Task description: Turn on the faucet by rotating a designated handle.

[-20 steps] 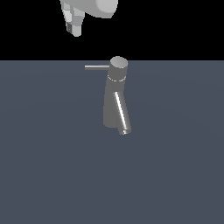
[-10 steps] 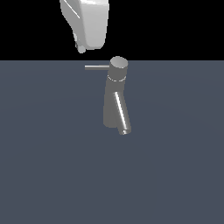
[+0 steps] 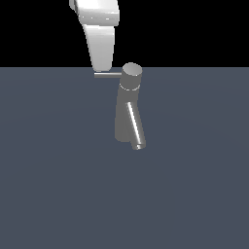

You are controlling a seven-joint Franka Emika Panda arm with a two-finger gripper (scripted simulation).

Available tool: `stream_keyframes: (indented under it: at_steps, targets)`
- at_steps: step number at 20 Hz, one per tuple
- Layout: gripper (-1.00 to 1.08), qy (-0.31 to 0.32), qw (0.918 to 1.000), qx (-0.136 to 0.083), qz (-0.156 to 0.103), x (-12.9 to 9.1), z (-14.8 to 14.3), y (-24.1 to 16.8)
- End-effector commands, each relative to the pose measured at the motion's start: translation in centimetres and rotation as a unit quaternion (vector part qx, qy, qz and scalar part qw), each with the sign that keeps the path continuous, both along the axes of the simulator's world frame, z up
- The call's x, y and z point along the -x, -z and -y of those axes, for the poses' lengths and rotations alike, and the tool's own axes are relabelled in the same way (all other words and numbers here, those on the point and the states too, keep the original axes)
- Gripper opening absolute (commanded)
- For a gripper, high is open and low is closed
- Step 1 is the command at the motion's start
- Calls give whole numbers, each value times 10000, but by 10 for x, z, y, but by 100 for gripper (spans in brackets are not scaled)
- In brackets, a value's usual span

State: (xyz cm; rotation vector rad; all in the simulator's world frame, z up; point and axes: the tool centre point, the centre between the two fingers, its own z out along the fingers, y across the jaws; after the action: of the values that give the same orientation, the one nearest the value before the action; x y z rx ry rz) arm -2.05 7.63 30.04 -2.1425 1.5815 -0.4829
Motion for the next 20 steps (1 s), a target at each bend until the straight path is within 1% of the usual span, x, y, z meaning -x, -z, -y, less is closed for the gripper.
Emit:
stream_keyframes:
  at_steps: [1, 5, 10, 18, 20]
  targets:
    - [-100, 171, 9998, -63, 53, -8, 2, 3]
    - [-100, 343, 9993, -119, 99, -17, 4, 6]
    - [-100, 446, 9988, -147, 124, -22, 6, 8]
    - [-100, 466, 9987, -151, 129, -22, 6, 8]
    - [-100, 466, 9987, -151, 129, -18, 7, 11]
